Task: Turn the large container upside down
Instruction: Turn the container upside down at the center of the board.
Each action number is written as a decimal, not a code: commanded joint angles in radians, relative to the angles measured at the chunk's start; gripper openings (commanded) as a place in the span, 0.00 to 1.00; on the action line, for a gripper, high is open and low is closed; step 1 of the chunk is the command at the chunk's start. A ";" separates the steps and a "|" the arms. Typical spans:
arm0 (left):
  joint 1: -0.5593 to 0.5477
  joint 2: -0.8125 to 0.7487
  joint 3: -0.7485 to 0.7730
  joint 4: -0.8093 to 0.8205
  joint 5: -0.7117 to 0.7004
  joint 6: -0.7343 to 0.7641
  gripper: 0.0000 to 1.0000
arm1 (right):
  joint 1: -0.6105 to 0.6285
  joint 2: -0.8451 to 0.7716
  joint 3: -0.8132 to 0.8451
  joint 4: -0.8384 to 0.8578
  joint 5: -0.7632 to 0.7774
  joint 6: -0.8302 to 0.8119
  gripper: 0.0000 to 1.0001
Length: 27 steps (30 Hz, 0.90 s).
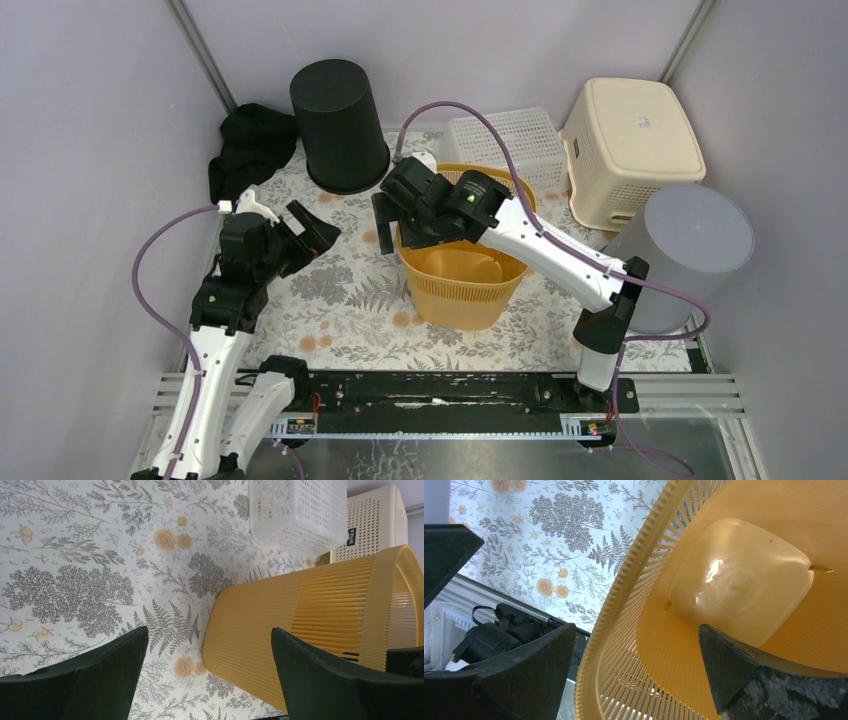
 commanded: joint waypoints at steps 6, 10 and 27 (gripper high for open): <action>-0.005 -0.015 -0.018 0.040 0.049 0.010 1.00 | -0.056 0.098 0.121 -0.056 0.008 0.015 0.97; -0.005 -0.014 -0.016 0.039 0.052 0.013 1.00 | -0.060 0.105 0.123 -0.071 -0.005 0.017 0.84; -0.006 0.012 -0.028 0.075 0.073 0.012 1.00 | -0.027 -0.040 -0.047 -0.181 0.028 -0.026 0.47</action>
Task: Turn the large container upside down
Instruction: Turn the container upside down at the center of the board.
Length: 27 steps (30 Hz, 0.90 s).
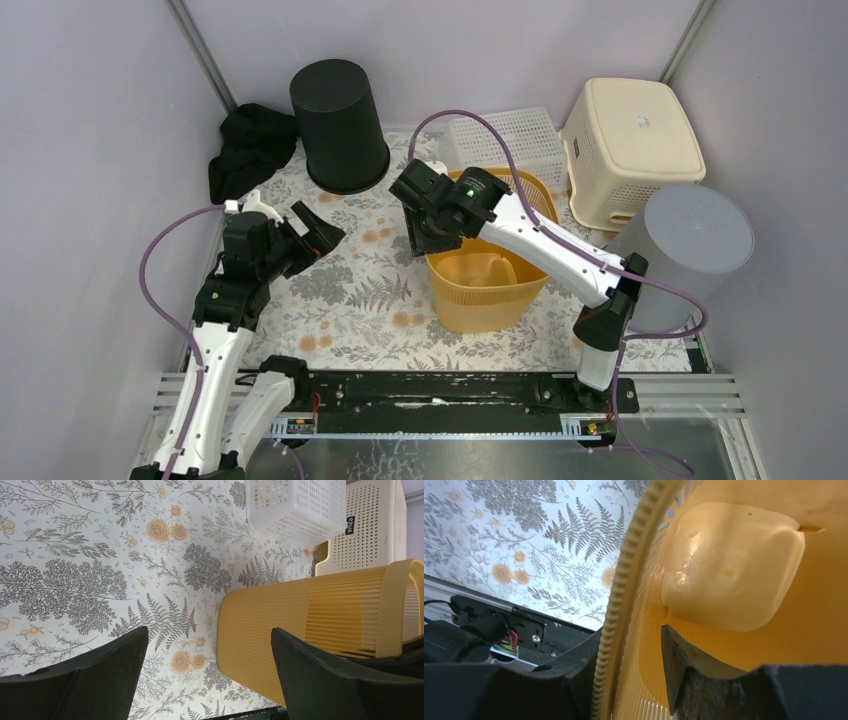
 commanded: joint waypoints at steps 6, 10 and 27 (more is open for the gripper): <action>-0.005 0.005 -0.017 0.076 0.029 0.009 1.00 | 0.044 -0.011 0.081 -0.218 0.131 -0.049 0.55; -0.005 0.004 -0.030 0.084 0.033 0.009 1.00 | 0.045 0.023 0.127 -0.262 0.129 -0.048 0.56; -0.005 -0.015 -0.052 0.096 0.060 0.022 1.00 | 0.073 0.082 0.186 -0.284 0.068 -0.007 0.11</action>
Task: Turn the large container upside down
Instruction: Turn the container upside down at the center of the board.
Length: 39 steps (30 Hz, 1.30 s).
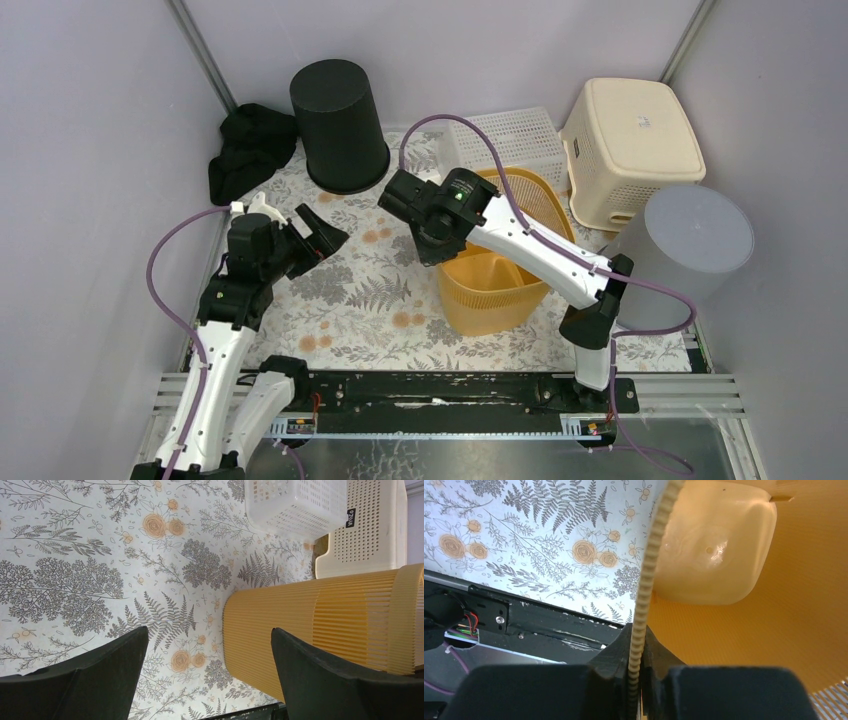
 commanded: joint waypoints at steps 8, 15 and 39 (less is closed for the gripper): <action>-0.005 -0.022 0.003 0.052 0.051 0.022 1.00 | 0.017 0.017 0.046 -0.036 -0.009 -0.002 0.02; -0.006 -0.042 0.046 0.020 0.064 0.037 1.00 | 0.020 0.035 0.136 -0.036 -0.041 -0.031 0.00; -0.005 -0.063 0.332 -0.136 0.012 0.068 1.00 | 0.015 -0.206 0.135 0.441 -0.350 -0.007 0.00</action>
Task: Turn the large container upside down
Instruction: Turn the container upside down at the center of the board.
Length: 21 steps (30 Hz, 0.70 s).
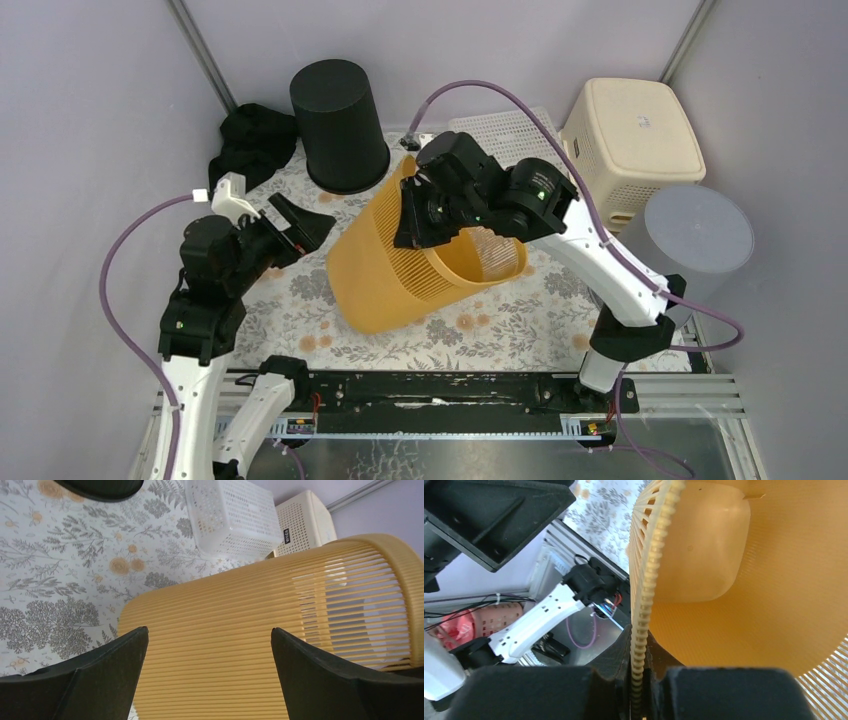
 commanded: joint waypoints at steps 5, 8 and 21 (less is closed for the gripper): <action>-0.005 0.004 0.171 -0.084 -0.056 0.051 1.00 | -0.043 -0.083 -0.103 0.368 -0.167 -0.002 0.00; -0.005 0.020 0.215 -0.099 -0.058 0.060 1.00 | -0.122 -0.151 -0.284 0.574 -0.339 0.059 0.00; -0.005 0.080 0.341 -0.166 -0.067 0.087 1.00 | -0.297 -0.281 -0.817 1.392 -0.737 0.389 0.00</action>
